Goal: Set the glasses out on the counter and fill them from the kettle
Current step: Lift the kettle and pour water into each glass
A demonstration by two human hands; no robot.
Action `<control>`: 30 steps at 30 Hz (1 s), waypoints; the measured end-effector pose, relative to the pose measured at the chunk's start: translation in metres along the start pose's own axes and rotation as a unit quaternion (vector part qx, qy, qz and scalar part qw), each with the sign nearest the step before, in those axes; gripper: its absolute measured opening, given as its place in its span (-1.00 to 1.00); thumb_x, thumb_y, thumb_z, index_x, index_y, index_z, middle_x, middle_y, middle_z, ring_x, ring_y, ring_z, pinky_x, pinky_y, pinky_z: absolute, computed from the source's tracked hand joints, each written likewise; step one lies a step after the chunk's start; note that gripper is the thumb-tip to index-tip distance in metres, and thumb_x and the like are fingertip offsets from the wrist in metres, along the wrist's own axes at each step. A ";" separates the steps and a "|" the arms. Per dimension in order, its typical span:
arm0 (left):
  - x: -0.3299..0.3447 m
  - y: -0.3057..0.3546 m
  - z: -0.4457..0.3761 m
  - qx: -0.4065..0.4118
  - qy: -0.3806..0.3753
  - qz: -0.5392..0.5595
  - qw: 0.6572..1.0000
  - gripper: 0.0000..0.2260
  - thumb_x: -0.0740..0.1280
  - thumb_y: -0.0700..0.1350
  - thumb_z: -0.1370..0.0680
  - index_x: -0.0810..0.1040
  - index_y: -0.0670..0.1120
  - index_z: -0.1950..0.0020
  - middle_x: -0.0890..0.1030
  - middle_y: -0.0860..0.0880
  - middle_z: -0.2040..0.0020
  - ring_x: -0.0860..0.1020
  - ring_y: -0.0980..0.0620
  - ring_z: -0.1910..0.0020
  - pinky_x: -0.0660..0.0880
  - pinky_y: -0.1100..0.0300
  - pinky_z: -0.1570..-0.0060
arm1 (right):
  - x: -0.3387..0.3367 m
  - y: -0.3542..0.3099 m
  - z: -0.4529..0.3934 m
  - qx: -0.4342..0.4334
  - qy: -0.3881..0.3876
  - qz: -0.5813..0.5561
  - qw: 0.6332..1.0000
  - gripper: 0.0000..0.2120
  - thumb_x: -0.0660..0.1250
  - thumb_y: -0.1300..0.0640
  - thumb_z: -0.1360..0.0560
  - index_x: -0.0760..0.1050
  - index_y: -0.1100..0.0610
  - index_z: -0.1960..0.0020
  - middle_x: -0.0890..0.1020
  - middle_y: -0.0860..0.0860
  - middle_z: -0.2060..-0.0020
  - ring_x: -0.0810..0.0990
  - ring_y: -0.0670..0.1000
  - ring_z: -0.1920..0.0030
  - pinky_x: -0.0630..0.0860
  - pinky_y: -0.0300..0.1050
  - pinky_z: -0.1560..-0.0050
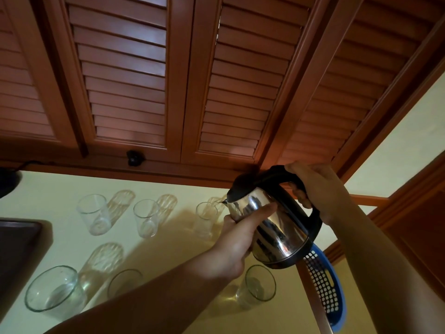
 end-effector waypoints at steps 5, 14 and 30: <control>0.002 0.001 0.003 -0.002 -0.006 0.003 1.000 -0.04 0.72 0.21 -0.07 0.48 -0.01 -0.40 0.77 -0.05 -0.19 0.71 -0.07 -0.21 0.57 -0.14 -0.40 | 0.000 0.001 0.000 0.006 -0.002 0.007 1.000 -0.57 0.32 -0.02 -0.58 0.57 0.31 0.28 0.42 0.08 0.54 0.29 0.02 0.52 0.26 -0.11 0.40; 0.005 0.004 0.010 0.001 -0.015 0.013 1.000 -0.11 0.67 0.17 -0.11 0.52 -0.02 -0.40 0.78 -0.08 -0.17 0.73 -0.06 -0.16 0.62 -0.03 -0.26 | 0.001 0.000 0.001 0.011 -0.004 0.006 1.000 -0.50 0.33 -0.01 -0.59 0.58 0.49 0.08 0.43 0.00 0.59 0.32 -0.06 0.57 0.29 -0.17 0.44; -0.004 0.011 0.005 0.022 0.002 -0.097 0.995 -0.05 0.70 0.32 -0.08 0.49 0.02 -0.36 0.75 -0.02 -0.21 0.69 -0.07 -0.23 0.56 -0.14 -0.39 | -0.015 0.017 0.021 0.017 0.059 -0.079 0.995 -0.61 0.29 0.06 -0.62 0.51 0.18 0.34 0.44 0.02 0.55 0.32 -0.03 0.52 0.28 -0.17 0.45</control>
Point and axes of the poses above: each hand's wrist, its own z-axis away from the middle knuckle, its own x-axis out of the palm, y = z × x, the point moved 10 cm from there along -z, towards the middle knuckle
